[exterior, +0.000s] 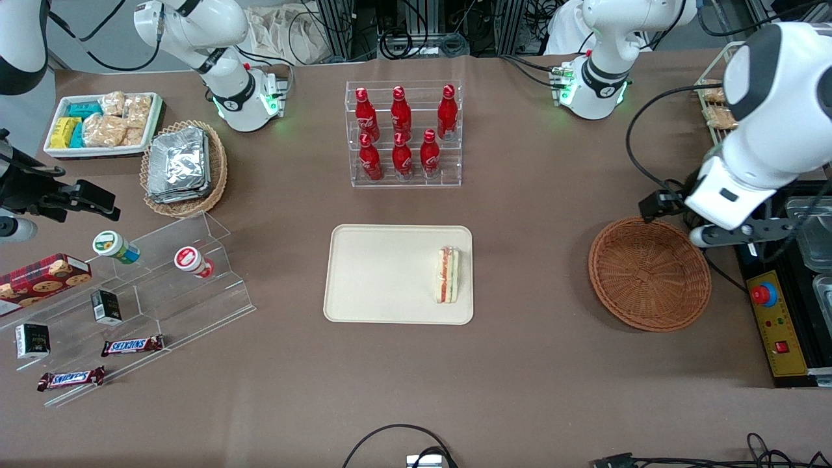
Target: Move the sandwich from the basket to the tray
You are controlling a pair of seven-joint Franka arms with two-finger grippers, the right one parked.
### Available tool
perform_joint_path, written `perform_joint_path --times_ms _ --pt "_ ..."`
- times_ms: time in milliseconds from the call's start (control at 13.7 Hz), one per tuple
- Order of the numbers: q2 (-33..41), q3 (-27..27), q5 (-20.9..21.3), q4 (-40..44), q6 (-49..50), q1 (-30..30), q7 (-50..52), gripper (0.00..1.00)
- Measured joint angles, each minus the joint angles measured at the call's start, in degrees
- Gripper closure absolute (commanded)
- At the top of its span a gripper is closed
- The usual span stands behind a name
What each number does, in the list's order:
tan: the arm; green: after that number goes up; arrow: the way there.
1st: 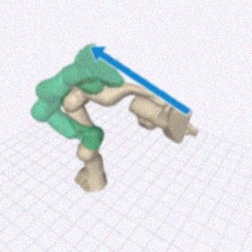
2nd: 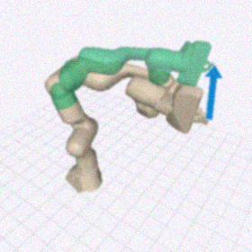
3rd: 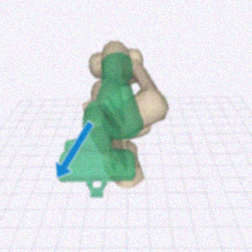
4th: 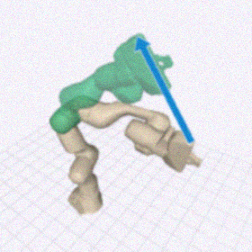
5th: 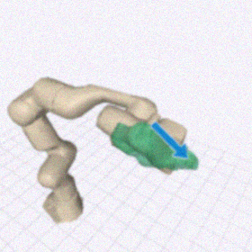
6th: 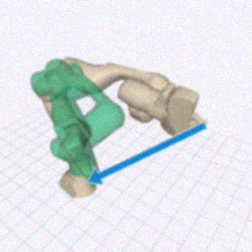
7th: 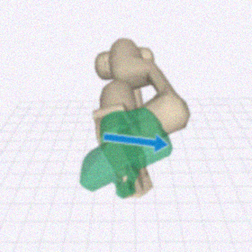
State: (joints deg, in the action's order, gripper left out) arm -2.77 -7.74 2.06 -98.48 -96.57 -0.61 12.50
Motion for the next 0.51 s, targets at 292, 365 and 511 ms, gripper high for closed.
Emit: perform_joint_path --times_ms 292,365,511 --pt "-2.75 0.02 -0.02 3.28 1.1 -3.2 -2.61 0.0" --pt "-3.92 0.01 -0.01 4.71 1.48 -3.29 -2.74 0.0" --pt "-5.79 -0.07 -0.01 6.95 2.03 -3.28 -2.77 0.0"
